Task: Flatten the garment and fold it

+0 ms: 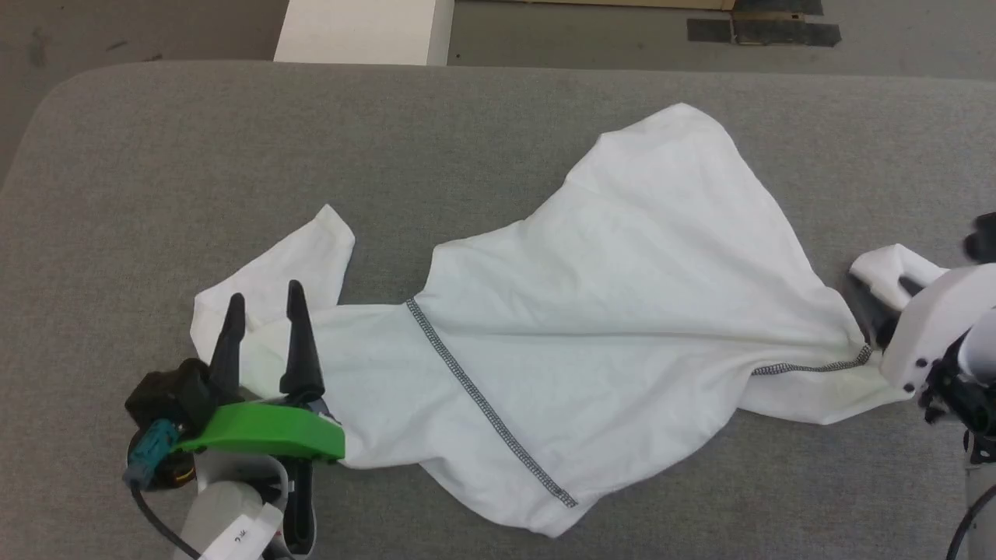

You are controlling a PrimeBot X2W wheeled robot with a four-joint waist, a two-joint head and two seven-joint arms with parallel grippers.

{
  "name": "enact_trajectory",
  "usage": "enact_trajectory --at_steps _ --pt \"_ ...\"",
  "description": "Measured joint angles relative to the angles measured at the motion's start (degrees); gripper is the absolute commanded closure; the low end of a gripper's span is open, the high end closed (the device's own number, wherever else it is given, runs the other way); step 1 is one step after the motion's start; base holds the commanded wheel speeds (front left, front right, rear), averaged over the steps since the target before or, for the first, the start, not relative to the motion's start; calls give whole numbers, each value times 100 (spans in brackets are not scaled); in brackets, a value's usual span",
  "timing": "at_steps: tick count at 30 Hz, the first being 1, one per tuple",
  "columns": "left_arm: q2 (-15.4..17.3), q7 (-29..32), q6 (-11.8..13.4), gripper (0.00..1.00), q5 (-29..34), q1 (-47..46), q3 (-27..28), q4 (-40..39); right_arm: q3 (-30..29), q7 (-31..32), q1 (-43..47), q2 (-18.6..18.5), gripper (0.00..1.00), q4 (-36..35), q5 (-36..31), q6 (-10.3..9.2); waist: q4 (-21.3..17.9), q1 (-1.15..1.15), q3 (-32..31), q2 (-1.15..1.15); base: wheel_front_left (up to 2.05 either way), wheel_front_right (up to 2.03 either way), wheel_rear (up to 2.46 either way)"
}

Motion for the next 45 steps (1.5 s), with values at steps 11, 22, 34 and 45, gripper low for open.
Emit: enact_trajectory --at_steps 11,22,34,45 --pt "98 1827 -458 0 -16 -1893 -937 436 -668 -1964 895 960 0 -1191 433 0 -196 0 45 0 0 0 0" --pt "109 5008 -613 0 -46 -3834 -2030 2249 -502 -2231 944 1015 0 -1203 802 0 -920 0 394 0 0 0 0" --pt "383 5210 -698 100 -122 -3983 -2371 2914 -397 -2443 946 1016 0 -968 736 -1 -1532 0 875 0 0 0 0" --pt "1206 3361 -214 100 146 -4844 -1712 2988 -19 -2639 866 1021 0 -822 812 -1 -1644 0 1146 0 0 0 0"
